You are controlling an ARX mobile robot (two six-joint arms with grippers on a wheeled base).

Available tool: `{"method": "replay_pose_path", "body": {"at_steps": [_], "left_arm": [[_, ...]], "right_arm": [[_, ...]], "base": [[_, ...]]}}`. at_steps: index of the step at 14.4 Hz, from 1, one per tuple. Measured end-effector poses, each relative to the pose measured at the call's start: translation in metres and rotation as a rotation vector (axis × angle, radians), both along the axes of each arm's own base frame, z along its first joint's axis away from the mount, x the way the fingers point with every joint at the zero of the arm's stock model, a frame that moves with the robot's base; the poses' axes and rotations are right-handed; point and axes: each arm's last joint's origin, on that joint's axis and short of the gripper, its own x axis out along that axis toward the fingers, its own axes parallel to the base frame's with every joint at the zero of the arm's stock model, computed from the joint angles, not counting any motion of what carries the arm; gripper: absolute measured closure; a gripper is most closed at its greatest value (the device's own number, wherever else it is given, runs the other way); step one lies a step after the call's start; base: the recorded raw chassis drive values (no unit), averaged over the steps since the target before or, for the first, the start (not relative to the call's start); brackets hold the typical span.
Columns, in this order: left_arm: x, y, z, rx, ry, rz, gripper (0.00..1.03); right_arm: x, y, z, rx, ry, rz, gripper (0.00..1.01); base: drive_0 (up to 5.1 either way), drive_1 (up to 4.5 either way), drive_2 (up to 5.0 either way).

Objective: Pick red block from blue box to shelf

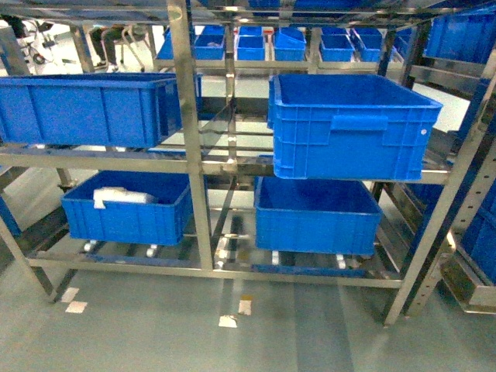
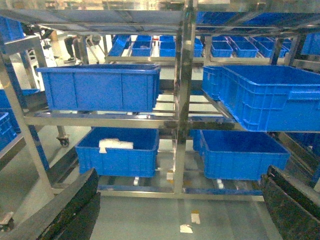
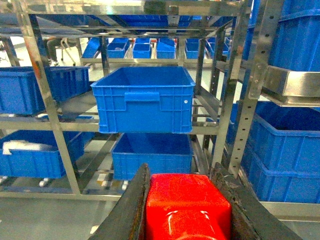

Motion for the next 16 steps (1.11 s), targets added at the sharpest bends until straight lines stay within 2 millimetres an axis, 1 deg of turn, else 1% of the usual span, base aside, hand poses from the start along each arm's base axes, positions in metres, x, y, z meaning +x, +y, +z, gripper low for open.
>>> {"method": "replay_pose_path", "body": {"at_steps": [16], "left_arm": [[0.0000, 0.0000, 0.0001, 0.000, -0.001, 0.000, 0.05]], "right_arm": [[0.0000, 0.0000, -0.0003, 0.000, 0.003, 0.000, 0.73]], "base": [[-1.6, -1.62, -1.6]]}}
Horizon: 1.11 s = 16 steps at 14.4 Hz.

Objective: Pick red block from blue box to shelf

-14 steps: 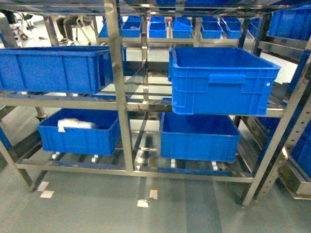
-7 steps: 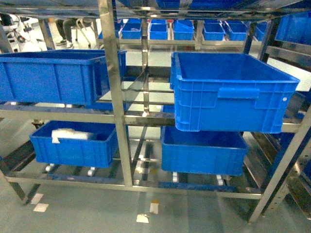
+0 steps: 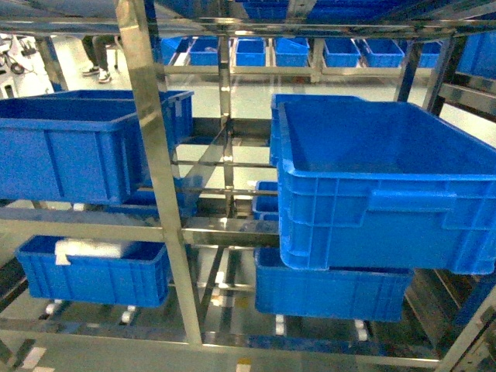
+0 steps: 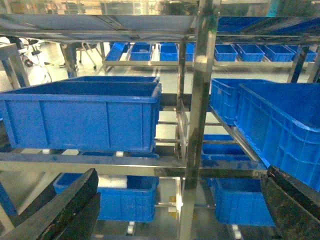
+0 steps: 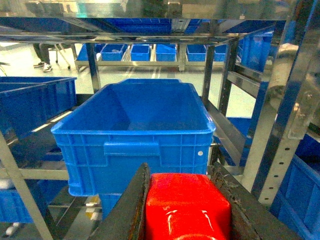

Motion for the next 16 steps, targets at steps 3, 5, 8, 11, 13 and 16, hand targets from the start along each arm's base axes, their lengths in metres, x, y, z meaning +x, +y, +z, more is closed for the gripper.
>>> {"method": "replay_pose_path", "body": {"at_steps": [3, 5, 8, 11, 13, 16], "left_arm": [[0.0000, 0.0001, -0.0001, 0.000, 0.001, 0.002, 0.05], [0.0000, 0.0000, 0.0000, 0.000, 0.000, 0.000, 0.05], [0.0000, 0.0000, -0.0003, 0.000, 0.003, 0.000, 0.05], [0.0000, 0.0000, -0.0001, 0.000, 0.001, 0.001, 0.05], [0.0000, 0.0000, -0.0001, 0.000, 0.001, 0.000, 0.05], [0.0000, 0.0000, -0.0001, 0.000, 0.001, 0.000, 0.05]], "right_arm": [[0.0000, 0.0000, 0.0001, 0.000, -0.001, 0.000, 0.73], [0.0000, 0.0000, -0.0001, 0.000, 0.001, 0.000, 0.73], [0.0000, 0.0000, -0.0002, 0.000, 0.002, 0.000, 0.73], [0.0000, 0.0000, 0.0001, 0.000, -0.001, 0.000, 0.73], [0.0000, 0.0000, 0.0000, 0.000, 0.000, 0.000, 0.73], [0.0000, 0.0000, 0.0000, 0.000, 0.000, 0.000, 0.73]], "base": [[0.1, 4.24, -4.0], [0.2, 4.33, -4.0], [0.2, 4.33, -4.0], [0.2, 4.33, -4.0], [0.2, 4.33, -4.0], [0.2, 4.33, -4.0]]}}
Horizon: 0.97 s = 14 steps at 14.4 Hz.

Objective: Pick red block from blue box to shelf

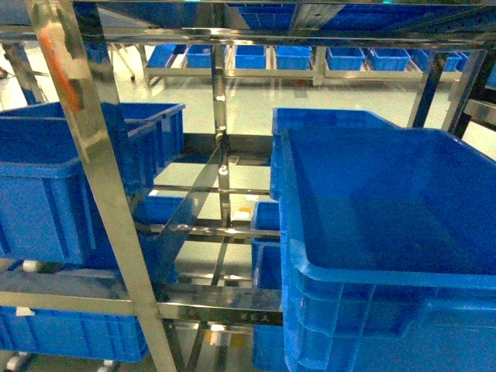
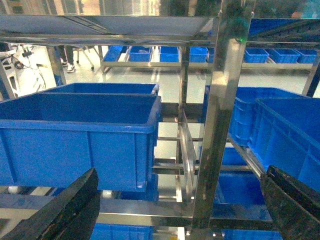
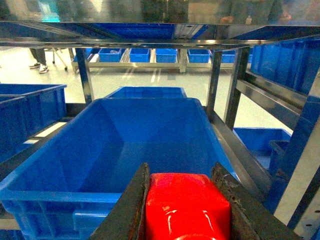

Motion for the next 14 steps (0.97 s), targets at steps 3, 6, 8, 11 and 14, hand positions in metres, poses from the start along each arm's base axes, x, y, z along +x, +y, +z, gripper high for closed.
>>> {"method": "replay_pose_path", "body": {"at_steps": [3, 6, 8, 11, 14], "left_arm": [[0.0000, 0.0000, 0.0000, 0.000, 0.000, 0.000, 0.05], [0.0000, 0.0000, 0.0000, 0.000, 0.000, 0.000, 0.05], [0.0000, 0.0000, 0.0000, 0.000, 0.000, 0.000, 0.05], [0.0000, 0.0000, 0.0000, 0.000, 0.000, 0.000, 0.05], [0.0000, 0.0000, 0.0000, 0.000, 0.000, 0.000, 0.05]], "right_arm": [[0.0000, 0.0000, 0.0000, 0.000, 0.000, 0.000, 0.73], [0.0000, 0.0000, 0.0000, 0.000, 0.000, 0.000, 0.73], [0.0000, 0.0000, 0.0000, 0.000, 0.000, 0.000, 0.73], [0.0000, 0.0000, 0.0000, 0.000, 0.000, 0.000, 0.73], [0.0000, 0.0000, 0.0000, 0.000, 0.000, 0.000, 0.73]], "base": [[0.2, 4.33, -4.0], [0.2, 4.33, -4.0], [0.2, 4.33, -4.0], [0.2, 4.33, -4.0], [0.2, 4.33, -4.0]]}}
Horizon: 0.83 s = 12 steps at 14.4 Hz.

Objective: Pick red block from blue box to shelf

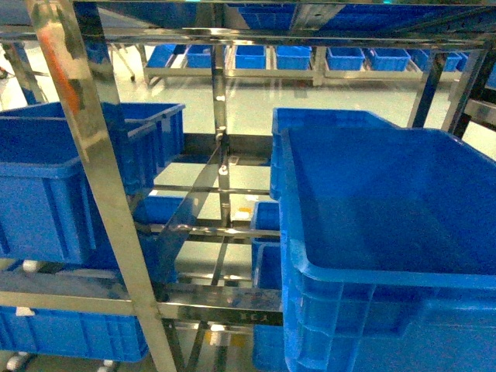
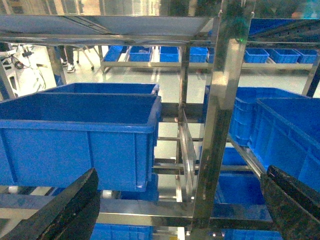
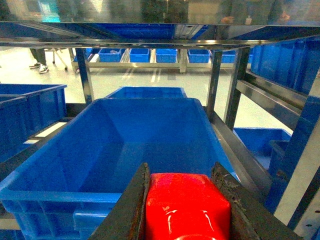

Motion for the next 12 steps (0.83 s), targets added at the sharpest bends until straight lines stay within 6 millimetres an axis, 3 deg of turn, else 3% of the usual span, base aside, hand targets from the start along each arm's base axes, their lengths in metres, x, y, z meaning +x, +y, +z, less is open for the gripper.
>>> {"method": "replay_pose_path", "body": {"at_steps": [9, 11, 12], "left_arm": [[0.000, 0.000, 0.000, 0.000, 0.000, 0.000, 0.05], [0.000, 0.000, 0.000, 0.000, -0.001, -0.001, 0.05], [0.000, 0.000, 0.000, 0.000, 0.000, 0.000, 0.05]], "right_arm": [[0.000, 0.000, -0.001, -0.007, 0.015, -0.006, 0.73], [0.008, 0.003, -0.003, -0.074, 0.235, -0.036, 0.73], [0.015, 0.003, 0.001, -0.071, 0.249, -0.030, 0.73]], "base": [[0.0, 0.00, 0.0], [0.0, 0.00, 0.0], [0.0, 0.00, 0.0]]}}
